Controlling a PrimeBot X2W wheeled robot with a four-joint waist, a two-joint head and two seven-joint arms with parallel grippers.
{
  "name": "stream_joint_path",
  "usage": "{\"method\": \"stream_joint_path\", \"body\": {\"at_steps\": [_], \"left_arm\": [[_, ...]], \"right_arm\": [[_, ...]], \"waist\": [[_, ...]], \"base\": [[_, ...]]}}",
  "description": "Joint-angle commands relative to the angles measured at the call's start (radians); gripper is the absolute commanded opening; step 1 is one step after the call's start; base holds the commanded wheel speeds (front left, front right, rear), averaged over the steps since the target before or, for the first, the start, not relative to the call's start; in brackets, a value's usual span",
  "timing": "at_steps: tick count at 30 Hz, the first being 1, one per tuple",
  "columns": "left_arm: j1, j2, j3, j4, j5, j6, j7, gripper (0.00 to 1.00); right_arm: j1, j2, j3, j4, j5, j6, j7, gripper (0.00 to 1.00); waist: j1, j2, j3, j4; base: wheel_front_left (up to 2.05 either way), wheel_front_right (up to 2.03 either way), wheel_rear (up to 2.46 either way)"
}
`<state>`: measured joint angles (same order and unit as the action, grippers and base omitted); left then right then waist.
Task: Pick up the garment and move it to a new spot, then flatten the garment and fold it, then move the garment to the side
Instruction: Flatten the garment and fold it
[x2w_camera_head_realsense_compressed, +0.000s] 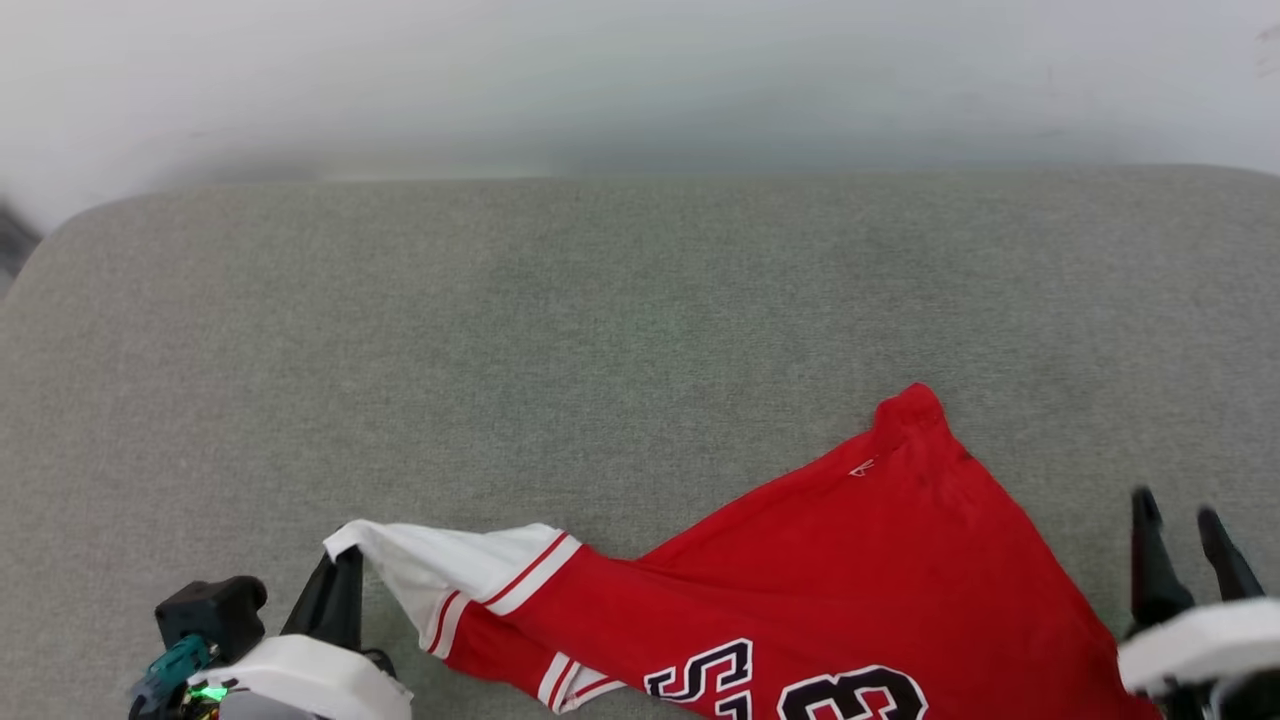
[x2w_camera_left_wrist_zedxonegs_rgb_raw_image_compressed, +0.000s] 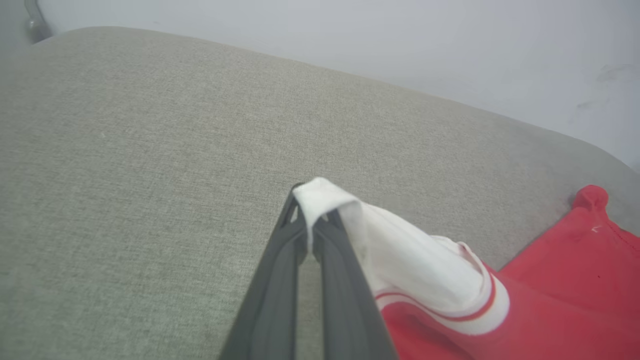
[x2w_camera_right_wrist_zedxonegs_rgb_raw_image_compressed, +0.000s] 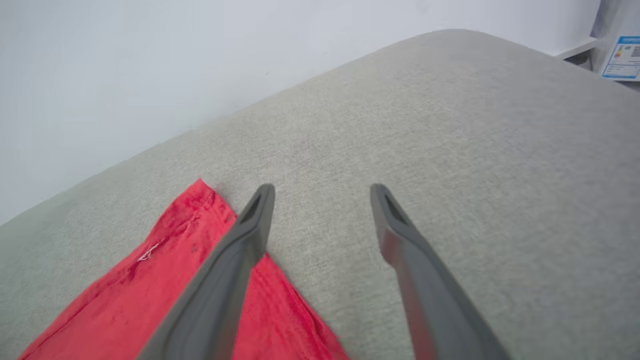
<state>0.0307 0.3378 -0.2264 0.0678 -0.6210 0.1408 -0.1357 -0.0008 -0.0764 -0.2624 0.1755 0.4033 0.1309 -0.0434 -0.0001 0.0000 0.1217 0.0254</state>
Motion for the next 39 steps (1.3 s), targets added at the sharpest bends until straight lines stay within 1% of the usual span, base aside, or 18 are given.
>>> {"method": "stream_joint_path", "body": {"at_steps": [1,4,6,8,9,12,15,16,19,22,28,29,30,31,33,35,36,39], "left_arm": [[-0.012,-0.002,-0.002,-0.006,0.005,0.000,0.000,0.00],[-0.037,-0.012,-0.023,-0.029,0.015,-0.007,0.002,0.00],[-0.057,-0.022,-0.040,-0.043,0.021,-0.011,0.001,0.00],[-0.078,-0.029,-0.053,-0.053,0.030,-0.017,-0.004,0.00],[-0.102,-0.040,-0.065,-0.059,0.034,-0.024,-0.010,0.00],[-0.133,-0.053,-0.079,-0.055,0.039,-0.035,-0.019,0.00],[-0.165,-0.064,-0.093,-0.049,0.043,-0.048,-0.029,0.00],[-0.165,-0.064,-0.093,-0.049,0.043,-0.048,-0.029,0.00],[-0.190,-0.073,-0.100,-0.042,0.046,-0.058,-0.041,0.00],[-0.209,-0.080,-0.103,-0.036,0.044,-0.064,-0.051,0.00],[-0.228,-0.087,-0.112,-0.013,0.042,-0.078,-0.063,0.00],[-0.229,-0.086,-0.112,-0.008,0.040,-0.079,-0.065,0.00],[-0.231,-0.086,-0.110,-0.002,0.038,-0.083,-0.068,0.00],[-0.232,-0.086,-0.111,0.002,0.037,-0.085,-0.071,0.00],[-0.231,-0.086,-0.111,0.010,0.035,-0.086,-0.071,0.00],[-0.227,-0.085,-0.112,0.016,0.032,-0.085,-0.069,0.00],[-0.224,-0.082,-0.111,0.020,0.030,-0.084,-0.067,0.00],[-0.218,-0.068,-0.099,0.025,0.024,-0.076,-0.061,0.00]], "right_arm": [[-0.022,-0.010,0.005,0.003,0.004,0.000,0.000,1.00],[-0.132,-0.058,0.080,0.077,0.025,0.000,0.056,1.00],[-0.209,-0.105,0.134,0.119,0.049,0.000,0.133,1.00],[-0.281,-0.154,0.189,0.148,0.078,0.000,0.237,1.00],[-0.345,-0.208,0.246,0.169,0.100,0.000,0.360,1.00],[-0.421,-0.280,0.329,0.176,0.140,0.000,0.554,1.00],[-0.480,-0.342,0.404,0.163,0.153,0.000,0.699,1.00],[-0.480,-0.342,0.404,0.163,0.153,0.000,0.699,1.00],[-0.521,-0.378,0.479,0.153,0.163,0.000,0.773,1.00],[-0.546,-0.400,0.540,0.177,0.183,0.000,0.821,1.00],[-0.516,-0.389,0.664,0.268,0.261,0.001,0.942,1.00],[-0.514,-0.386,0.674,0.277,0.278,0.001,0.952,0.81],[-0.511,-0.384,0.684,0.287,0.289,0.001,0.968,0.24],[-0.510,-0.384,0.694,0.291,0.292,0.001,0.977,0.00],[-0.518,-0.386,0.707,0.293,0.306,0.001,0.986,0.00],[-0.537,-0.389,0.701,0.286,0.310,0.001,0.959,0.00],[-0.550,-0.390,0.694,0.276,0.314,0.001,0.938,0.00],[-0.602,-0.387,0.637,0.262,0.290,0.001,0.815,0.00]], "waist": [[0.0001,0.0000,0.012,0.011],[0.0001,0.0000,0.044,0.033],[0.0001,0.0000,0.067,0.052],[0.0001,0.0000,0.090,0.072],[0.0001,0.0000,0.115,0.092],[0.0001,0.0000,0.145,0.117],[0.0001,0.0000,0.175,0.139],[0.0001,0.0000,0.175,0.139],[0.0001,0.0000,0.204,0.150],[0.0001,0.0000,0.235,0.157],[0.0001,0.0000,0.268,0.164],[0.0001,0.0000,0.269,0.163],[0.0001,0.0000,0.269,0.162],[0.0001,0.0000,0.268,0.161],[0.0001,0.0000,0.264,0.159],[0.0001,0.0000,0.255,0.156],[0.0001,0.0000,0.248,0.154],[0.0001,0.0000,0.219,0.141]], "base": [[0.00,0.00,0.00],[0.00,0.00,0.00],[0.00,0.00,0.00],[0.00,0.00,0.00],[0.00,0.00,0.00],[0.00,0.00,0.00],[0.00,0.00,0.00],[0.00,0.00,0.00],[0.00,0.00,0.00],[0.00,0.00,0.00],[0.00,0.00,0.00],[0.00,0.00,0.00],[0.00,0.00,0.00],[0.00,0.00,0.00],[0.00,0.00,0.00],[0.00,0.00,0.00],[0.00,0.00,0.00],[0.00,0.00,0.00]]}}
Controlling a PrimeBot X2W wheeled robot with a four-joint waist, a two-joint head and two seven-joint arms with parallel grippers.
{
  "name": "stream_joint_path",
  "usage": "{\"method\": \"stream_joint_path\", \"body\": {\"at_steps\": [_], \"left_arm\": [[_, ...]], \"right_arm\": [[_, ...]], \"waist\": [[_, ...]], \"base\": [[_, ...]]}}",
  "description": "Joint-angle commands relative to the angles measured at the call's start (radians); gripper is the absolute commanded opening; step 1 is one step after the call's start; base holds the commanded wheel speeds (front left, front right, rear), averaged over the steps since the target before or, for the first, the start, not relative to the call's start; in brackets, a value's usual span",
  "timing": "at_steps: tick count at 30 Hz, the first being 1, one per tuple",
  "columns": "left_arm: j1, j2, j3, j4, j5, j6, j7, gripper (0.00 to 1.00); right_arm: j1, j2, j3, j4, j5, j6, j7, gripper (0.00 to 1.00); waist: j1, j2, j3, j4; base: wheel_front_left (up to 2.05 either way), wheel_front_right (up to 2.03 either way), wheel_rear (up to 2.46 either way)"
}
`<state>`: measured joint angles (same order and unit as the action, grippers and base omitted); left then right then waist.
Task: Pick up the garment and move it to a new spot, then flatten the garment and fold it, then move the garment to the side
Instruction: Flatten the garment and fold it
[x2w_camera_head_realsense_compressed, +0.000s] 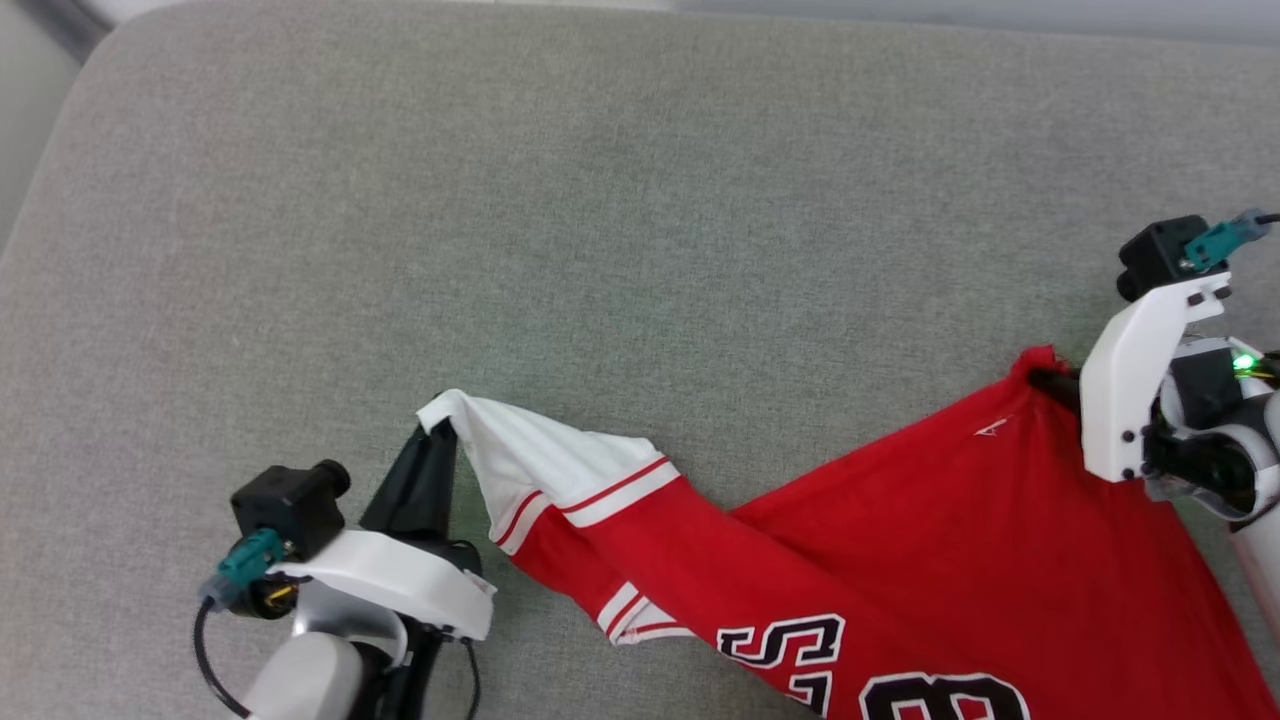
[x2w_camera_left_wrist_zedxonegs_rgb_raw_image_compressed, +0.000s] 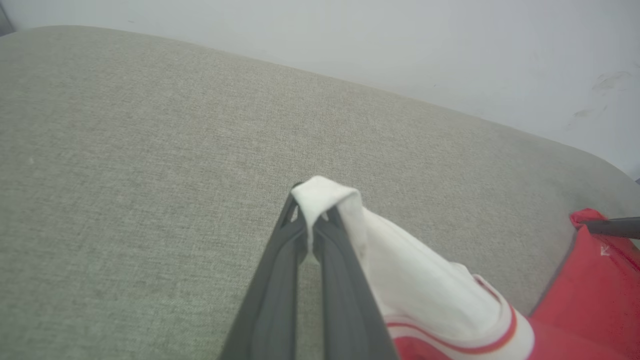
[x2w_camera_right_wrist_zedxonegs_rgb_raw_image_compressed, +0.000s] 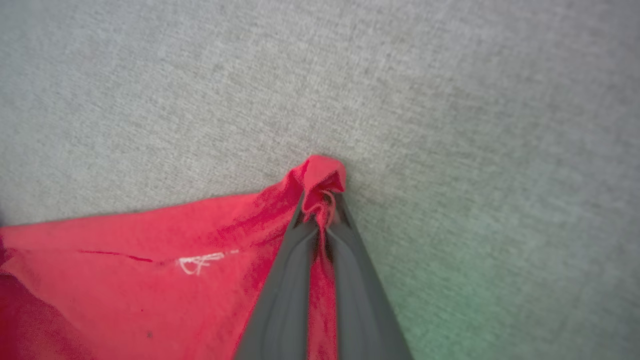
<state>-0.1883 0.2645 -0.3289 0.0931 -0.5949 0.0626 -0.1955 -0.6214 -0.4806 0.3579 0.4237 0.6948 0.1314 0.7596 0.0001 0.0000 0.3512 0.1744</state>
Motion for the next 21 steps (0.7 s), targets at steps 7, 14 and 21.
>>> {"method": "stream_joint_path", "body": {"at_steps": [7,14,21], "left_arm": [[-0.078,0.075,0.044,-0.005,0.007,0.001,0.035,0.00],[-0.256,0.126,0.078,0.050,-0.011,-0.022,0.104,0.00],[-0.513,0.124,0.091,0.154,-0.052,-0.063,0.179,0.00]], "right_arm": [[-0.046,0.081,-0.103,0.027,-0.133,-0.001,-0.225,0.00],[-0.109,0.162,-0.179,0.055,-0.241,-0.001,-0.372,0.00],[-0.233,0.223,-0.252,0.109,-0.330,-0.001,-0.477,0.00]], "waist": [[-0.0001,0.0000,-0.079,-0.076],[-0.0001,0.0000,-0.127,-0.154],[-0.0001,0.0000,-0.130,-0.202]], "base": [[0.00,0.00,0.00],[0.00,0.00,0.00],[0.00,0.00,0.00]]}}
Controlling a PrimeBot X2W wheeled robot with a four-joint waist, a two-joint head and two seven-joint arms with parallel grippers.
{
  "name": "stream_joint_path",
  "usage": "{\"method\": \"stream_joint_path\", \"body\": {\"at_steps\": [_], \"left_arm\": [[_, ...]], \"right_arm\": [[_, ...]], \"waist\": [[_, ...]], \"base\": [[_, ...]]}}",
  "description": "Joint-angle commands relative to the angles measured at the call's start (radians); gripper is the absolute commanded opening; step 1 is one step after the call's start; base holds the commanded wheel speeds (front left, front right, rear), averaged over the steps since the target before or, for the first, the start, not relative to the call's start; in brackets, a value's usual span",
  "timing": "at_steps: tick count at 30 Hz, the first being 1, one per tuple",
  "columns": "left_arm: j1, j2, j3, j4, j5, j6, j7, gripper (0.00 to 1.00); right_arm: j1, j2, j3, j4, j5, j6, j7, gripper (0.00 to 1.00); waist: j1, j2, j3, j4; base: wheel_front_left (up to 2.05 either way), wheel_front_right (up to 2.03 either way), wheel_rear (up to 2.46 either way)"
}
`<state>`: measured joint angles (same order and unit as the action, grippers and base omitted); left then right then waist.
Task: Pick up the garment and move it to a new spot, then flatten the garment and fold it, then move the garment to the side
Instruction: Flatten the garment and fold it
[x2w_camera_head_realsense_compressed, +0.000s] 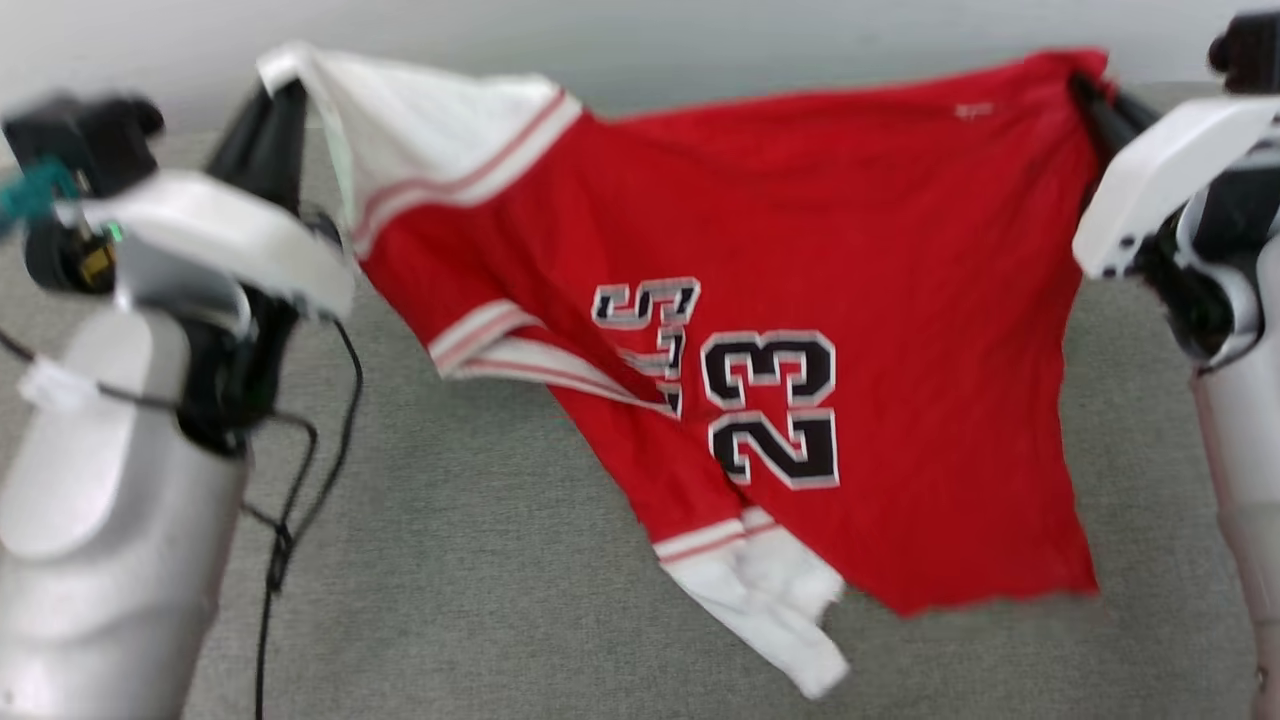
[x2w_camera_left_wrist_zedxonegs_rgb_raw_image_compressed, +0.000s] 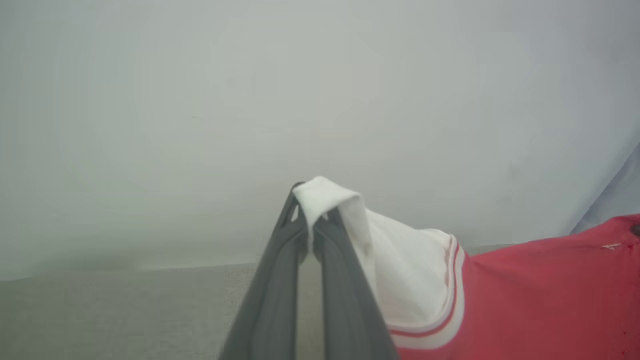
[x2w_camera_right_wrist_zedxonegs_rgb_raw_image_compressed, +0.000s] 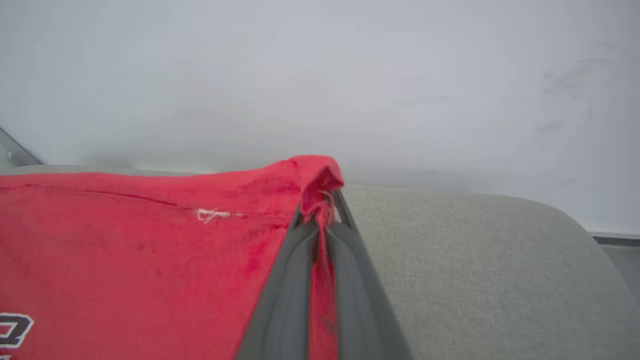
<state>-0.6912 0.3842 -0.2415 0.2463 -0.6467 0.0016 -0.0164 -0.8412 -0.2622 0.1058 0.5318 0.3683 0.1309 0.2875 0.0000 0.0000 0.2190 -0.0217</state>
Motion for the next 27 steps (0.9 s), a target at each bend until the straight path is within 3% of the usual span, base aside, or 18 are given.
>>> {"method": "stream_joint_path", "body": {"at_steps": [1,7,16,27], "left_arm": [[-0.052,0.006,0.005,0.022,0.004,-0.004,0.003,0.00],[-0.316,0.007,0.010,0.163,0.022,-0.012,0.026,0.00],[-0.699,0.041,0.026,0.315,0.068,-0.014,0.002,0.00],[-1.015,0.107,0.034,0.415,0.092,-0.042,0.018,0.00]], "right_arm": [[-0.038,0.013,-0.012,0.010,-0.007,0.000,-0.013,0.00],[-0.212,0.039,-0.074,0.055,-0.029,0.000,-0.064,0.00],[-0.509,0.028,-0.135,0.075,-0.053,0.000,-0.128,0.00],[-0.787,0.025,-0.144,0.136,-0.060,-0.001,-0.177,0.00]], "waist": [[0.0000,0.0000,0.006,-0.010],[0.0000,0.0000,0.054,-0.024],[0.0000,0.0000,0.186,-0.023],[0.0000,0.0000,0.391,-0.027]], "base": [[0.00,0.00,0.00],[0.00,0.00,0.00],[0.00,0.00,0.00],[0.00,0.00,0.00]]}}
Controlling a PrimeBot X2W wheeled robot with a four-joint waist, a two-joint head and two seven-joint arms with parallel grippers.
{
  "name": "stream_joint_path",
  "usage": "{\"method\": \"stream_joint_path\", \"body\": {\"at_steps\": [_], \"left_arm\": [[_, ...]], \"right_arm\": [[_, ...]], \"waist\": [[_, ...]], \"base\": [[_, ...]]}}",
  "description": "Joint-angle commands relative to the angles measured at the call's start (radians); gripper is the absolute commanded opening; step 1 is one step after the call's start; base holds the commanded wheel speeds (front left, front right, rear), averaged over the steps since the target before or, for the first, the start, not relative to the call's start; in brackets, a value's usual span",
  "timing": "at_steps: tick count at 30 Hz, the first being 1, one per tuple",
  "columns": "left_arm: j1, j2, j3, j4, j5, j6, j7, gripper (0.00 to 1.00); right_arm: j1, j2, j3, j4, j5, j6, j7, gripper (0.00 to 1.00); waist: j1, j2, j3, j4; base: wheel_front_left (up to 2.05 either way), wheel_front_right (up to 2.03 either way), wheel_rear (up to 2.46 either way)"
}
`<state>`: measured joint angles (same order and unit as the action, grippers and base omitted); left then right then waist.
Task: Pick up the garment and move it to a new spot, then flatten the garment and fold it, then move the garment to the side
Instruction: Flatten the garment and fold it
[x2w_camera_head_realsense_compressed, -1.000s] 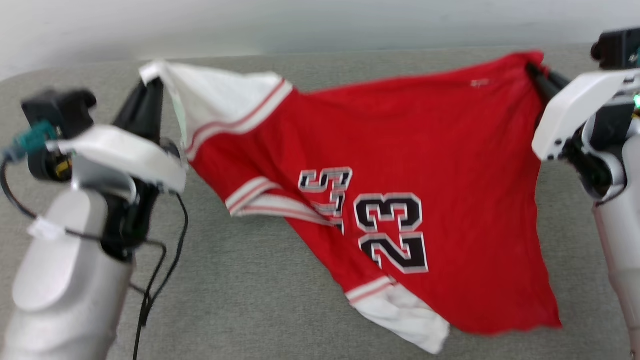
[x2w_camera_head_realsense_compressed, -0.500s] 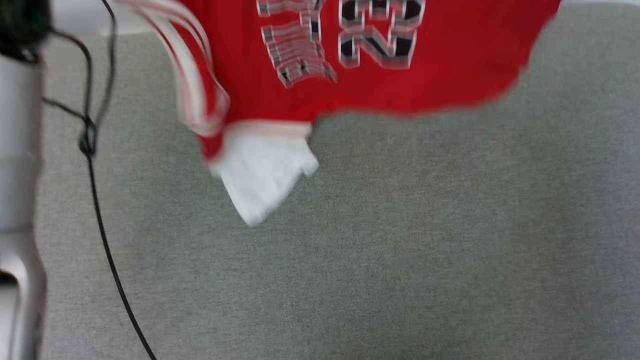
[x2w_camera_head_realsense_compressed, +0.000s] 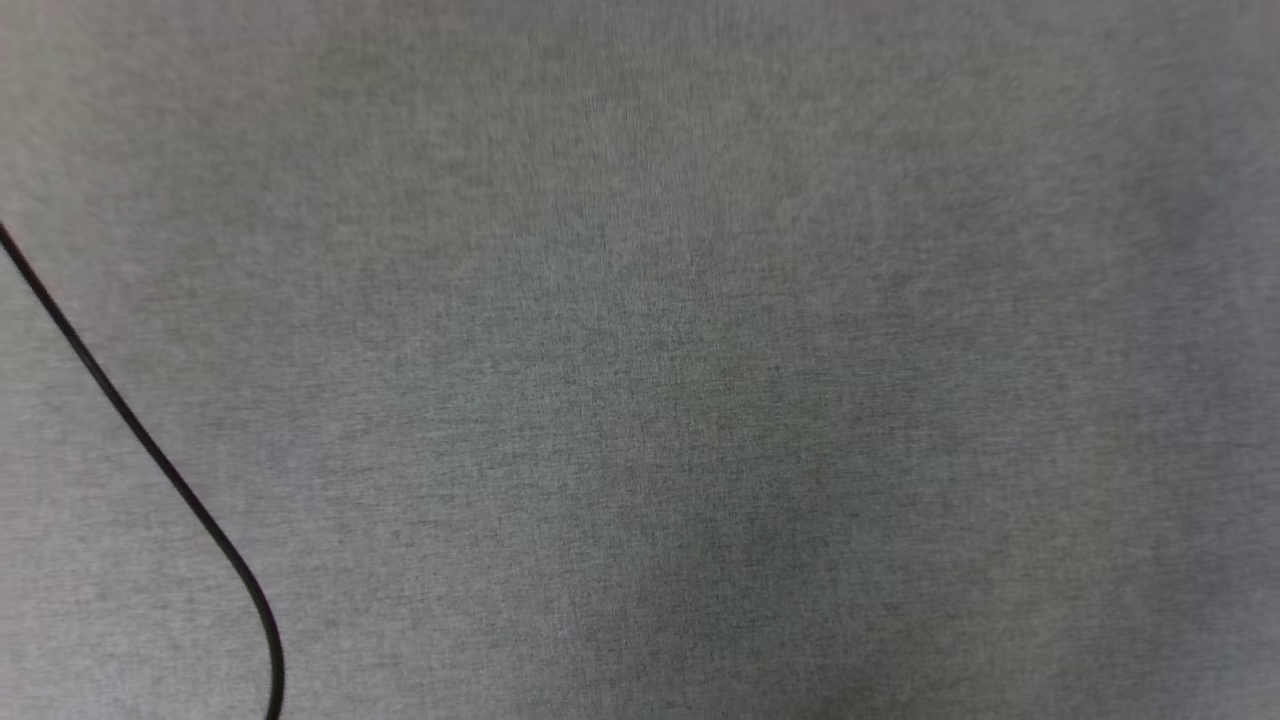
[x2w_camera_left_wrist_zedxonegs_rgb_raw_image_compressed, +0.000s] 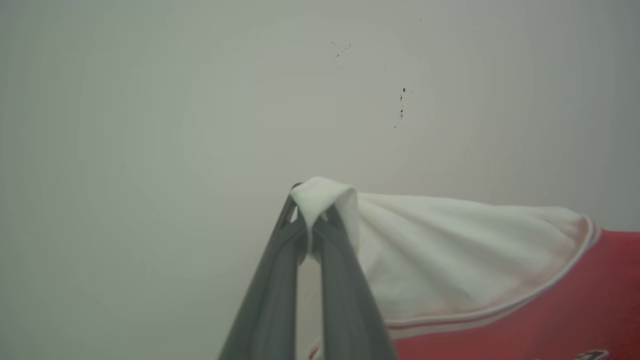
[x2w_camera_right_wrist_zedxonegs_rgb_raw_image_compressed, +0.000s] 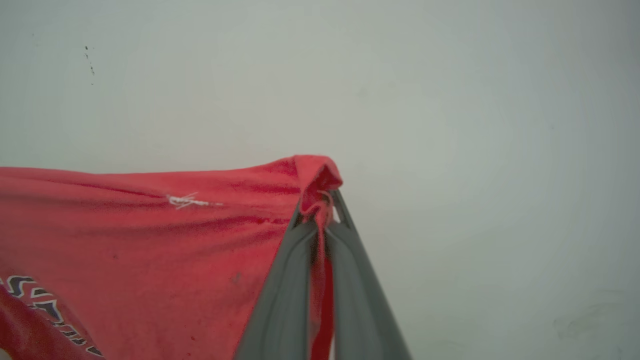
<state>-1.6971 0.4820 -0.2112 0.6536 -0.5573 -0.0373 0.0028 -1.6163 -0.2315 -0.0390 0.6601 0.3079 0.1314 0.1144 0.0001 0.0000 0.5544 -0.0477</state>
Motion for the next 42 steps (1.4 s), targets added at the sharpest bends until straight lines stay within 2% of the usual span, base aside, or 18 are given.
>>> {"method": "stream_joint_path", "body": {"at_steps": [1,10,18,27,36,42], "left_arm": [[-0.025,0.012,0.004,0.015,0.003,-0.003,-0.001,0.00],[-0.032,0.005,0.001,0.081,-0.020,-0.031,-0.026,0.00],[0.083,-0.019,-0.006,0.143,-0.067,-0.068,-0.076,0.00],[0.440,-0.083,-0.056,0.176,-0.132,-0.091,-0.169,0.00],[0.876,-0.124,-0.090,0.104,-0.202,-0.093,-0.227,0.00],[1.142,-0.132,-0.087,0.048,-0.225,-0.067,-0.246,0.00]], "right_arm": [[-0.029,-0.005,0.006,0.017,0.006,-0.001,-0.007,0.00],[-0.077,-0.009,0.070,0.112,0.057,-0.001,-0.050,0.00],[0.036,-0.026,0.179,0.186,0.107,-0.001,-0.095,0.00],[0.344,-0.060,0.303,0.253,0.187,-0.001,-0.145,0.00],[0.682,-0.088,0.358,0.271,0.263,-0.001,-0.184,0.00],[0.904,-0.094,0.391,0.262,0.294,-0.001,-0.199,0.00]], "waist": [[-0.0001,0.0000,0.074,-0.002],[-0.0001,0.0000,0.153,-0.007],[-0.0001,0.0000,0.126,0.001],[-0.0001,0.0000,-0.078,0.027],[-0.0001,0.0000,-0.296,0.059],[-0.0001,0.0000,-0.415,0.080]], "base": [[0.00,0.00,0.00],[0.00,0.00,0.00],[0.00,0.00,0.00],[0.00,0.00,0.00],[0.00,0.00,0.00],[0.00,0.00,0.00]]}}
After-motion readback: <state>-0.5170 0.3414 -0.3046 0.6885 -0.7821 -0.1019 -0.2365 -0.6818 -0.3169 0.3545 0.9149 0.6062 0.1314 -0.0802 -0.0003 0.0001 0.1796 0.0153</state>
